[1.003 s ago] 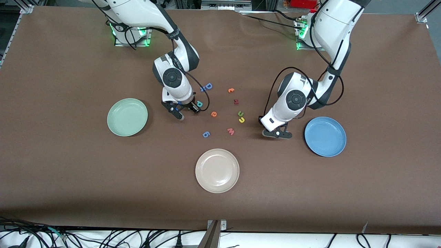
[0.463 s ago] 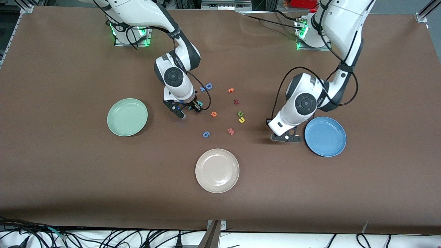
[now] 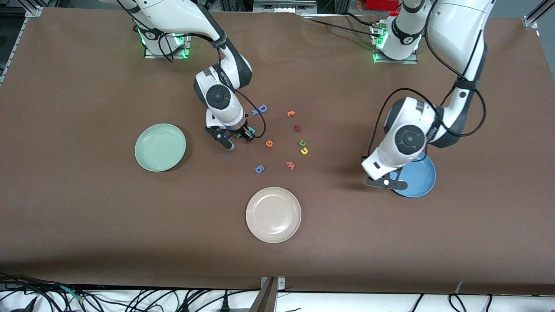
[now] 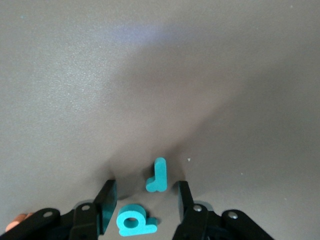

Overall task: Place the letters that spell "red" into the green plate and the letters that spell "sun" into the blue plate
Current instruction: 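Place the yellow s on the blue plate with the left gripper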

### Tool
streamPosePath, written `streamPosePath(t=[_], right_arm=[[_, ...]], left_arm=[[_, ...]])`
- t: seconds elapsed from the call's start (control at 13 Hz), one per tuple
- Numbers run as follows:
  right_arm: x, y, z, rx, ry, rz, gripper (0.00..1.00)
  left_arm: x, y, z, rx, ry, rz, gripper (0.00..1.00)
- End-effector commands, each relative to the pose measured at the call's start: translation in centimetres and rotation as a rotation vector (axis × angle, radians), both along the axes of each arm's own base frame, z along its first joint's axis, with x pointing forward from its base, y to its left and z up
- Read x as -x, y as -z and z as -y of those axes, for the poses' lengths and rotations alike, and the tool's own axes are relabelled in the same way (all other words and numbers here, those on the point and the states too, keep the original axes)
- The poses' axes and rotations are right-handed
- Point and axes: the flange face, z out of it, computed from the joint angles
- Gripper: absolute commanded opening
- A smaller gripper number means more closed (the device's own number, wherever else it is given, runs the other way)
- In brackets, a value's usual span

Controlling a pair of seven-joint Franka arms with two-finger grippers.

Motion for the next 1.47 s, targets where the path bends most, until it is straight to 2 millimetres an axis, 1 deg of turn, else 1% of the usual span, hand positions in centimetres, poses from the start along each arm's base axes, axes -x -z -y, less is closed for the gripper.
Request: streamPosePath(t=[0.0, 0.08, 0.23, 0.39, 0.46, 0.54, 0.62, 0.77, 0.93, 1.0, 1.23, 1.31, 1.39], right_arm=[[0.1, -1.0, 0.1, 0.002, -0.029, 0.006, 0.58], [0.0, -1.1, 0.1, 0.004, -0.033, 0.01, 0.58], [-0.2, -1.0, 0.6, 0.033, -0.054, 0.008, 0.58], [-0.4, -1.1, 1.0, 0.04, -0.055, 0.009, 0.58], [-0.6, -0.9, 1.3, 0.05, -0.062, 0.013, 0.58], [-0.7, -0.7, 1.5, 0.057, -0.063, 0.014, 0.58], [-0.7, -0.7, 1.5, 0.057, -0.063, 0.014, 0.58], [-0.7, -0.7, 1.5, 0.056, -0.057, 0.013, 0.56], [-0.6, -0.8, 1.3, 0.055, -0.049, 0.013, 0.56], [-0.5, -0.7, 1.2, 0.055, -0.05, 0.012, 0.56], [-0.5, -0.8, 1.2, 0.053, -0.042, 0.012, 0.55], [-0.5, -0.7, 1.2, 0.054, -0.045, 0.01, 0.48], [-0.5, -0.6, 1.2, 0.053, -0.043, 0.01, 0.42]], left_arm=[[-1.1, 0.5, -5.4, 0.003, 0.081, -0.024, 0.21], [-1.1, 1.4, -6.2, 0.007, 0.09, -0.035, 0.22], [-1.0, 3.2, -6.4, 0.008, 0.09, -0.045, 0.25], [-0.9, 4.7, -7.0, 0.01, 0.083, -0.059, 0.25], [-0.9, 5.1, -7.1, 0.012, 0.082, -0.056, 0.28], [-0.9, 5.3, -7.1, 0.013, 0.081, -0.059, 0.48], [-0.9, 5.3, -7.0, 0.012, 0.078, -0.057, 0.99], [-0.9, 5.1, -6.9, 0.012, 0.077, -0.06, 1.0], [-1.0, 4.2, -6.1, 0.011, 0.082, -0.052, 1.0], [-1.2, 3.0, -5.8, 0.014, 0.085, -0.033, 1.0], [-0.6, 0.2, -2.0, 0.043, 0.12, -0.017, 1.0], [-0.4, 0.0, -0.8, 0.049, 0.098, -0.013, 1.0], [-0.1, -0.1, 0.5, 0.054, 0.068, -0.011, 1.0]])
